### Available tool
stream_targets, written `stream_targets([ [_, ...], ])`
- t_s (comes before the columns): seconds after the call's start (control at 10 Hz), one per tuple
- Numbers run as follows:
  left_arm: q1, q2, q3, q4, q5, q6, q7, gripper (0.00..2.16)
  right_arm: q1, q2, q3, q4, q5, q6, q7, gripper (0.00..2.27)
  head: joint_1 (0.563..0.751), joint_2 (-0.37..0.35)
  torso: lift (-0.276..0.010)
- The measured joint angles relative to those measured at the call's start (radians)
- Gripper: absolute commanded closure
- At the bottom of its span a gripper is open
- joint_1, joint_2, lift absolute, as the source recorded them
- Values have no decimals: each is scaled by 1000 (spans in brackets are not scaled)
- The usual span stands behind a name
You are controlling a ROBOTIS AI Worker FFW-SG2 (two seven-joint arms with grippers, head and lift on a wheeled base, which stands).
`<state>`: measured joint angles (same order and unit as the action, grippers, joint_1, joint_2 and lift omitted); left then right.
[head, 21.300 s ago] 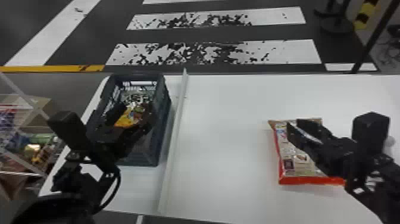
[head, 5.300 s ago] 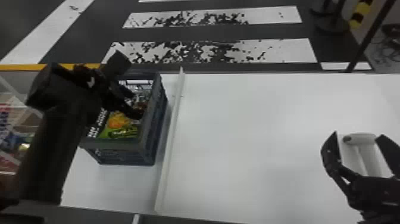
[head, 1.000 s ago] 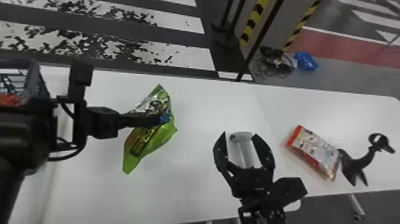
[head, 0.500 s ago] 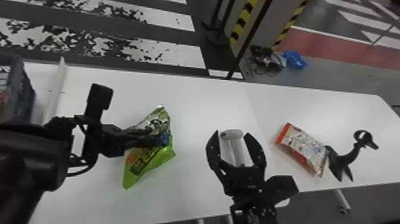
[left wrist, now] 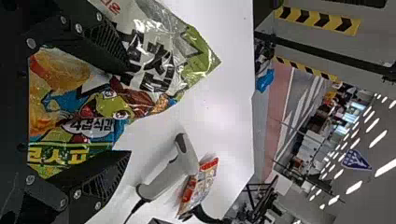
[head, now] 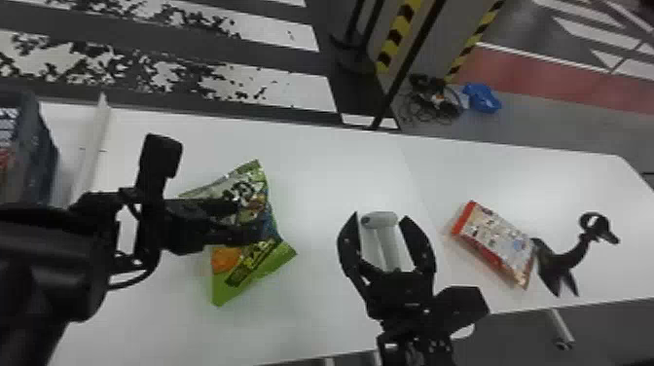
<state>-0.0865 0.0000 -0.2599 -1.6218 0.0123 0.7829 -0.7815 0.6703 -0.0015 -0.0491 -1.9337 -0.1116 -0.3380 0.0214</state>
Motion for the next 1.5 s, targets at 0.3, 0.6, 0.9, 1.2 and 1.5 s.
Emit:
stream_targets([
  [0.3,43,0,52,-114,50,-20,27,36,0,0,1,-10,1,8,0,56,695,-350,-95],
  [0.6,88,0,119,-198,112,1,42,39,-2,-4,2,-14,0,22,2,53,695,-342,-95],
  [0.9,213,0,253,-426,111,-20,118,39,-1,-9,-1,-43,-50,106,49,53,695,-251,-95],
  [1.2,320,0,444,-573,153,-49,188,70,-14,-9,-1,-142,-91,345,121,56,695,-73,-95],
  [1.5,419,0,543,-628,188,-188,285,83,-69,-8,-22,-251,-166,743,217,56,695,67,-95],
])
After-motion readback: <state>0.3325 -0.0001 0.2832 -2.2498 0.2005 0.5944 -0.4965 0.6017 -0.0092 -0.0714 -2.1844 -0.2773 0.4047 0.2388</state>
